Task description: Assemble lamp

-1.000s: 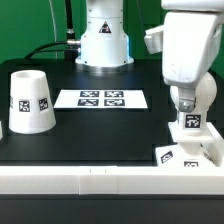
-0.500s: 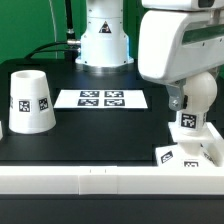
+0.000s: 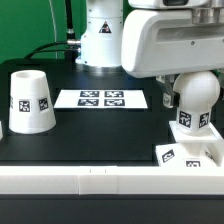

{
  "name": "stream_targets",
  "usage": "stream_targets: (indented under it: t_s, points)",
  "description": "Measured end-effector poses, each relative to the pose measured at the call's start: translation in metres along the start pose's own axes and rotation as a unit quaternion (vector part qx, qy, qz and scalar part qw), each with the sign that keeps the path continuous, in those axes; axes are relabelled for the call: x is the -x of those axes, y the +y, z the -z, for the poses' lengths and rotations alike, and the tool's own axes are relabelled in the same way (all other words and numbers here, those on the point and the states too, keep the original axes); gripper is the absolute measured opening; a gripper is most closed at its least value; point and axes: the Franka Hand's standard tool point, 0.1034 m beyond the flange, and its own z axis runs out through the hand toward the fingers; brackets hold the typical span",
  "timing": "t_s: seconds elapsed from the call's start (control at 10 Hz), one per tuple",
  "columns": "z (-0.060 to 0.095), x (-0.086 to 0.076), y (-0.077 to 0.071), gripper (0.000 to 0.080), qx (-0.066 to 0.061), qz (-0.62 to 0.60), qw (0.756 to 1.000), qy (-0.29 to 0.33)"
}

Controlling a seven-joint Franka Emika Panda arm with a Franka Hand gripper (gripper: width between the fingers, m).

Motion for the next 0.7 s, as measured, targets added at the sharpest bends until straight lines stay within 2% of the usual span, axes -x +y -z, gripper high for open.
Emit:
stream_targets:
  t_s: [0.3,0.7]
  points:
    - [-0.0008,0.0001,-0.0016,0.0576,-0.001,-0.111,0.994,-0.001]
    - [-0.0012,0.0007,0.0005,0.0576,-0.003,-0.241,0.970,-0.002]
